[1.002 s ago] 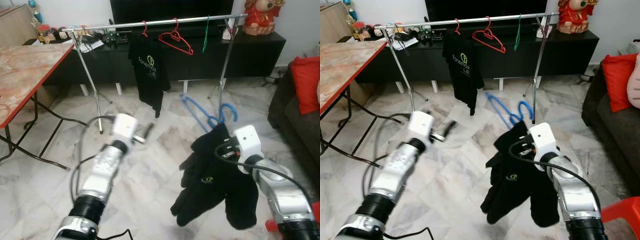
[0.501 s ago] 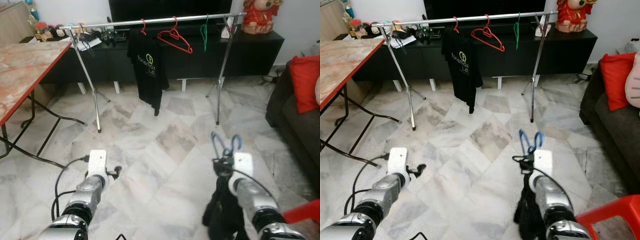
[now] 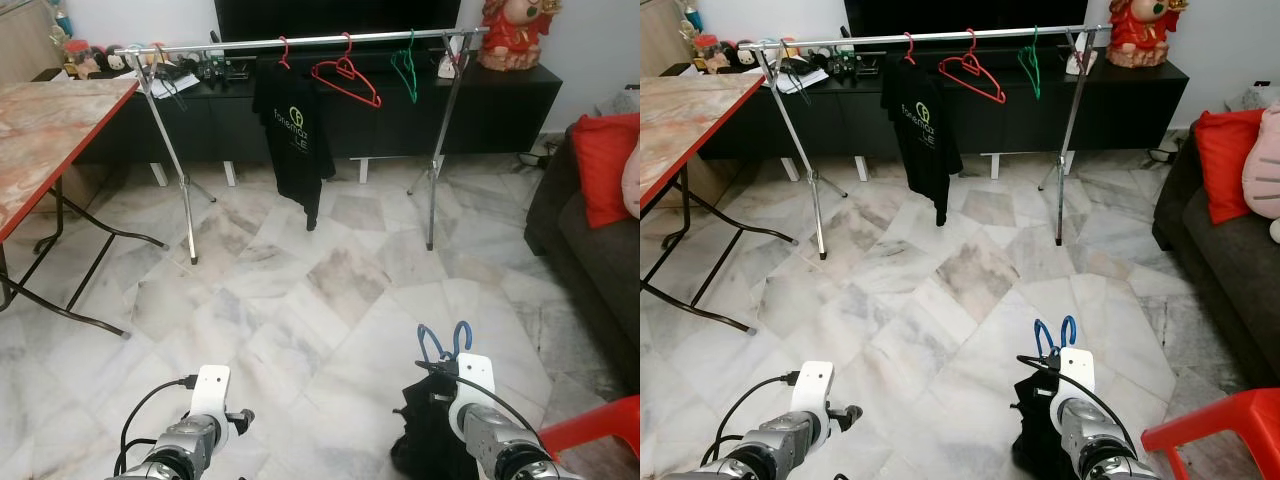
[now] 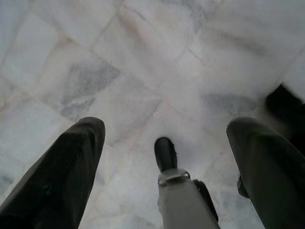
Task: Hang hanger
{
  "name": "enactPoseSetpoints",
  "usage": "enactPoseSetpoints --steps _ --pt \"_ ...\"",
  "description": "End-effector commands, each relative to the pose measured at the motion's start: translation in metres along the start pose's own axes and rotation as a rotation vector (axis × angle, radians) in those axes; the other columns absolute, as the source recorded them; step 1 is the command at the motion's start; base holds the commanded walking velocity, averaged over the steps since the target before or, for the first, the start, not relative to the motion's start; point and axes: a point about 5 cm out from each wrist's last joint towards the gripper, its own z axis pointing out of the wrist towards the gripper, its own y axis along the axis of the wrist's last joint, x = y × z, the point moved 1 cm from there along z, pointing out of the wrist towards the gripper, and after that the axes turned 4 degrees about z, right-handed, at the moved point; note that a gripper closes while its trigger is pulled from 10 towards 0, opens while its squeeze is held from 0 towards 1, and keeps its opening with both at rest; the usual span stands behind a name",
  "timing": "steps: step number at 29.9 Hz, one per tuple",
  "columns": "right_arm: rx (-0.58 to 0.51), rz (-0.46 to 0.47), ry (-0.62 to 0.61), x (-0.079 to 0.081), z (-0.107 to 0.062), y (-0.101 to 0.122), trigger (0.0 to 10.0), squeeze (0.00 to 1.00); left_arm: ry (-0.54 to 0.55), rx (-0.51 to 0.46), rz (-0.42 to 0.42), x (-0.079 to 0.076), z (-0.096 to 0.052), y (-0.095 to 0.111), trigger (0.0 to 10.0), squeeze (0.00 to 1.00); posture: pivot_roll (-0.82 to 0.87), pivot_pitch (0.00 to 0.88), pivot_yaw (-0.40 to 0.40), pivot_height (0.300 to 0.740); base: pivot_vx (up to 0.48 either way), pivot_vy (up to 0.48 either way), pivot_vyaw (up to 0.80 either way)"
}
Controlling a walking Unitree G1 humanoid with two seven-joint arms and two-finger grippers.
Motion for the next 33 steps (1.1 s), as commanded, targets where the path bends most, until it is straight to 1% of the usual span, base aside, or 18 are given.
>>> enactPoseSetpoints --steps 1,5,6,11,14,16,20,22,33 --pt "-0.033 -0.037 0.006 0.003 -0.001 0.014 10.0 0.0 0.021 0.029 0.016 0.004 0.0 -0.002 10.0 0.0 -0.07 0.0 -0.006 0.74 0.0 0.0 0.0" --pt "-0.046 -0.046 0.006 0.005 -0.001 0.02 10.0 0.0 0.036 0.016 -0.009 0.006 0.0 0.003 10.0 0.0 -0.07 0.0 -0.007 0.74 0.0 0.0 0.0" --pt "-0.046 -0.04 -0.006 0.002 -0.001 0.023 10.0 0.0 0.051 0.02 -0.004 0.009 0.0 0.004 10.0 0.0 -0.07 0.0 -0.009 0.74 0.0 0.0 0.0" --pt "-0.073 -0.01 -0.008 0.0 -0.002 0.033 10.0 0.0 0.058 0.018 0.013 0.01 0.0 0.008 10.0 0.0 -0.07 0.0 -0.011 0.74 0.0 0.0 0.0" --pt "-0.078 -0.021 -0.007 -0.001 -0.003 0.034 10.0 0.0 0.051 0.014 0.022 0.01 0.0 0.01 10.0 0.0 -0.07 0.0 -0.014 0.74 0.0 0.0 0.0" --pt "-0.087 -0.025 -0.008 -0.003 -0.003 0.039 10.0 0.0 0.052 0.013 0.019 0.011 0.0 0.012 10.0 0.0 -0.06 0.0 -0.017 0.74 0.0 0.0 0.0" --pt "-0.083 -0.03 0.004 -0.001 -0.003 0.037 10.0 0.0 0.056 0.009 0.014 0.012 0.0 0.013 10.0 0.0 -0.06 0.0 -0.017 0.74 0.0 0.205 0.0" --pt "-0.081 -0.032 0.006 0.0 -0.003 0.036 10.0 0.0 0.056 0.008 0.012 0.012 0.0 0.013 10.0 0.0 -0.06 0.0 -0.016 0.74 0.0 -0.382 0.0" --pt "-0.072 -0.038 -0.01 0.0 -0.002 0.033 10.0 0.0 0.071 0.01 -0.011 0.014 -0.001 0.01 10.0 0.0 -0.06 0.0 -0.018 0.74 0.0 0.0 0.0"
